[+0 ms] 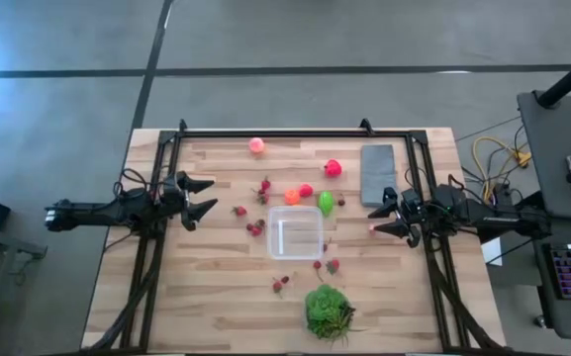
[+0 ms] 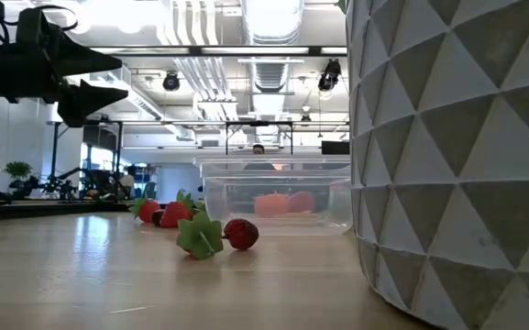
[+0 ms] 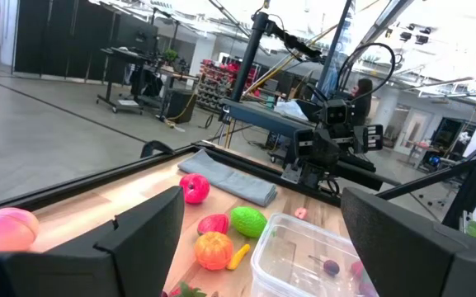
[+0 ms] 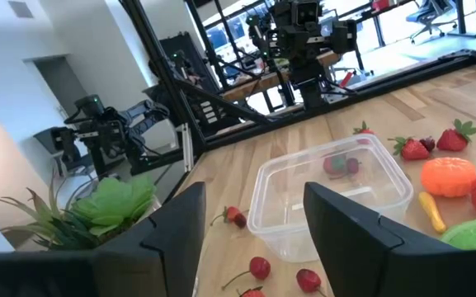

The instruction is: Pick and placing Produce into tupperware

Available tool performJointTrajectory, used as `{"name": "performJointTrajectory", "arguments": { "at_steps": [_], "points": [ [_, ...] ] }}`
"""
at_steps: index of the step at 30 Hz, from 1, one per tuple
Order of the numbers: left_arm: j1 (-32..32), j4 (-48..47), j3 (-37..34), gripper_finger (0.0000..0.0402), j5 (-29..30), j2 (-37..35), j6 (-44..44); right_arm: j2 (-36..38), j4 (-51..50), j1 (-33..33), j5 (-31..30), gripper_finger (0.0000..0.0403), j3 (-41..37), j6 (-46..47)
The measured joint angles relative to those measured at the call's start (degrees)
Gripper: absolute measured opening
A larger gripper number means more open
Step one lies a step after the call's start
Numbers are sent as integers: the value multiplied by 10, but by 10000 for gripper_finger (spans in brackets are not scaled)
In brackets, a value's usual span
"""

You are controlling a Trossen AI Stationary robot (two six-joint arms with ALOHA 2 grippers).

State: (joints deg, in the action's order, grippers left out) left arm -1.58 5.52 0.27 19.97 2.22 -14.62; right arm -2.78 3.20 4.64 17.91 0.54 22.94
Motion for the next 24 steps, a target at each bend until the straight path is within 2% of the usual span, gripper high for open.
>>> {"name": "performJointTrajectory", "arguments": {
  "at_steps": [16,18,24],
  "points": [
    [0,0,0,313,0,0,0,0,6,0,-4,199,0,-2],
    [0,0,0,313,0,0,0,-3,40,0,-59,199,0,-23],
    [0,0,0,313,0,0,0,-14,182,0,-325,199,0,-10]
  ]
}}
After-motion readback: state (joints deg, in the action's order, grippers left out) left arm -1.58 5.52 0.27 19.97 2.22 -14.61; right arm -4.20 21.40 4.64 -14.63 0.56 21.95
